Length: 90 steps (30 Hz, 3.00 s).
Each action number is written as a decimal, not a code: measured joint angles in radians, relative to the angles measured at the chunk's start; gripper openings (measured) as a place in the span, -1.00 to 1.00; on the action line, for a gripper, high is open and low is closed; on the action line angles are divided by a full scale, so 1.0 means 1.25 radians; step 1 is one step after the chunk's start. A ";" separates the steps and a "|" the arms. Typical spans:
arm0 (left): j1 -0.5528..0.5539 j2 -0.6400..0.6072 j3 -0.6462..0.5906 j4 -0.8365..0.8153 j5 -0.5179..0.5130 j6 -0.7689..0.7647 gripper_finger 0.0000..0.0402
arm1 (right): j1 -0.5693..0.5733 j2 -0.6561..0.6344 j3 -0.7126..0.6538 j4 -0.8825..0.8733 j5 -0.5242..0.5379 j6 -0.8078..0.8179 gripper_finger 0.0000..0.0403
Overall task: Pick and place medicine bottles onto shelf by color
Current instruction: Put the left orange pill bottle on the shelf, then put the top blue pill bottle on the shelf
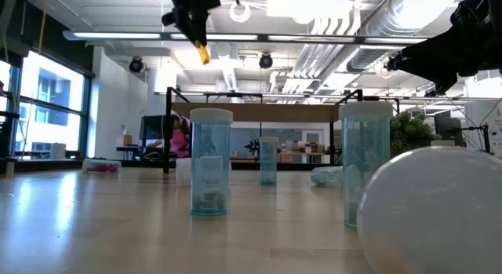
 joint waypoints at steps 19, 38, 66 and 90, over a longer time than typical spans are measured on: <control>0.053 0.178 0.026 -0.071 0.089 -0.002 -0.44 | 0.000 0.000 0.000 0.000 0.000 0.000 -0.08; 0.052 0.213 0.024 -0.095 0.089 -0.065 -0.44 | 0.000 0.000 0.000 0.000 0.000 0.000 -0.08; 0.048 0.244 0.020 -0.086 0.078 -0.035 -0.23 | 0.000 0.000 0.000 0.000 0.000 0.000 -0.08; 0.022 0.191 0.265 -0.212 0.134 0.029 -0.10 | 0.000 0.000 -0.001 0.023 0.000 0.000 -0.08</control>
